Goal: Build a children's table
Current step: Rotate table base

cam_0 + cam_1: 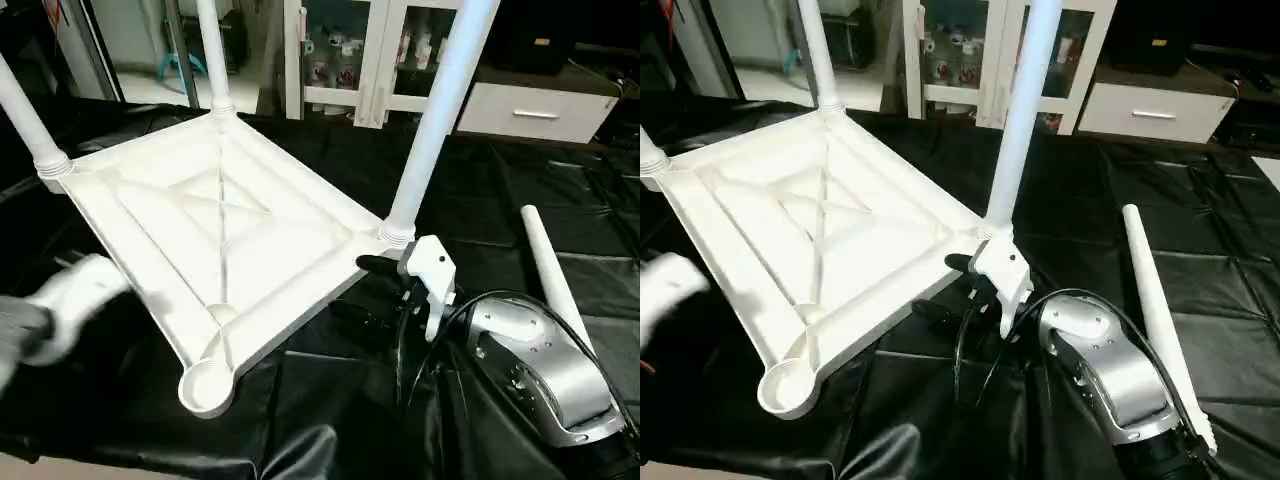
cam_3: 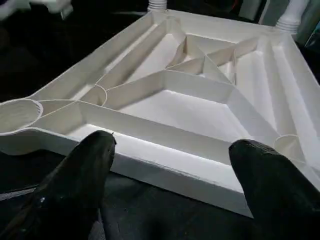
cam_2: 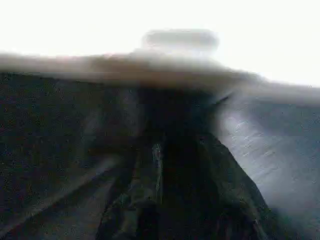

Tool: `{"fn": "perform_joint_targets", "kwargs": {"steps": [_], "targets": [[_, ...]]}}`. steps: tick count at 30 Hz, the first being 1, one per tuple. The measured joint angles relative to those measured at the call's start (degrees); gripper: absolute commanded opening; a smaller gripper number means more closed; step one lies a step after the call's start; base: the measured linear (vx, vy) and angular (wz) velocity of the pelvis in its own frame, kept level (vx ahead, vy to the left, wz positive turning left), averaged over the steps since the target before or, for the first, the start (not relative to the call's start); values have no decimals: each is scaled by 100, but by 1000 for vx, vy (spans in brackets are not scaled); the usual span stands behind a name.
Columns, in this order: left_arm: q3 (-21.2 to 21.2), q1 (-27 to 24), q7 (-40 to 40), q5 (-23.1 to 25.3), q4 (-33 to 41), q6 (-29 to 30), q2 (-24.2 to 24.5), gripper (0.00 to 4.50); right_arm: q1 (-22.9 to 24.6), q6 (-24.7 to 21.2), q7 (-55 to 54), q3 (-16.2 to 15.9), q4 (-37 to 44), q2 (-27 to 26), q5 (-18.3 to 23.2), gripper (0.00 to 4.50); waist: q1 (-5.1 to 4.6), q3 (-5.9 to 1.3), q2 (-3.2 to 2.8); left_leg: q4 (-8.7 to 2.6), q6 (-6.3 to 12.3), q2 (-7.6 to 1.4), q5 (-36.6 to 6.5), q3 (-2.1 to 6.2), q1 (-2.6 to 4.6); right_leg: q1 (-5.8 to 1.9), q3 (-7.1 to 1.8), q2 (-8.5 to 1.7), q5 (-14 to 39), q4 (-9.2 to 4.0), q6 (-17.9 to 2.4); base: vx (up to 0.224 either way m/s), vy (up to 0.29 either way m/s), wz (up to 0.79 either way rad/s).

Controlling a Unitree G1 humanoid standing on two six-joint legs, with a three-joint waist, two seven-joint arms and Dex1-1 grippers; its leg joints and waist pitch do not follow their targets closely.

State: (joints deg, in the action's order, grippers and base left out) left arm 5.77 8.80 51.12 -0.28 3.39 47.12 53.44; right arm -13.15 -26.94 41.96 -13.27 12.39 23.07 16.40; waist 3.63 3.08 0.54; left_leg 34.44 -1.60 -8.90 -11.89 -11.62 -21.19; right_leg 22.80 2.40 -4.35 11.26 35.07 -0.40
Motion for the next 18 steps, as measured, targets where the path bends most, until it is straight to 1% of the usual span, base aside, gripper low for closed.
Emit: {"fn": "perform_joint_targets", "kwargs": {"steps": [3,6,9,13,16,17,18], "targets": [[74,98,65,-147,153,54,-114,108,0,0,0,6,0,23,-3,407,-7,0,2,0,-4,0,3,1,4,0,0,0,-1,10,-2,0,0,0],[84,250,98,-276,208,164,-319,108,0,0,-7,16,0,24,-6,407,12,1,-1,0,-8,0,6,3,9,-2,1,0,-2,18,-3,0,0,0],[137,377,103,-362,228,208,-604,108,-2,5,-93,49,-14,18,-60,407,51,1,0,2,-9,0,8,5,10,-9,2,0,-6,16,-9,0,0,0],[339,578,100,-485,272,205,-1020,108,-98,14,-399,126,-182,-56,-185,407,124,0,1,10,-9,0,10,5,9,-11,1,0,-13,16,-12,0,0,0],[484,694,68,-492,239,186,-1189,108,-144,16,-577,196,-293,-89,-284,407,135,0,0,9,-10,0,10,6,11,-12,2,0,-13,18,-11,0,0,0],[565,777,14,-447,173,161,-1351,108,-176,7,-703,259,-390,-129,-317,407,149,-1,-7,10,-10,0,10,6,11,-14,2,0,-13,17,-11,0,0,0],[683,906,-105,-389,38,92,-1619,108,-254,-17,-903,374,-517,-208,-363,407,175,1,-26,12,-5,2,14,5,8,-17,0,-3,-15,16,-11,0,0,0]]}}
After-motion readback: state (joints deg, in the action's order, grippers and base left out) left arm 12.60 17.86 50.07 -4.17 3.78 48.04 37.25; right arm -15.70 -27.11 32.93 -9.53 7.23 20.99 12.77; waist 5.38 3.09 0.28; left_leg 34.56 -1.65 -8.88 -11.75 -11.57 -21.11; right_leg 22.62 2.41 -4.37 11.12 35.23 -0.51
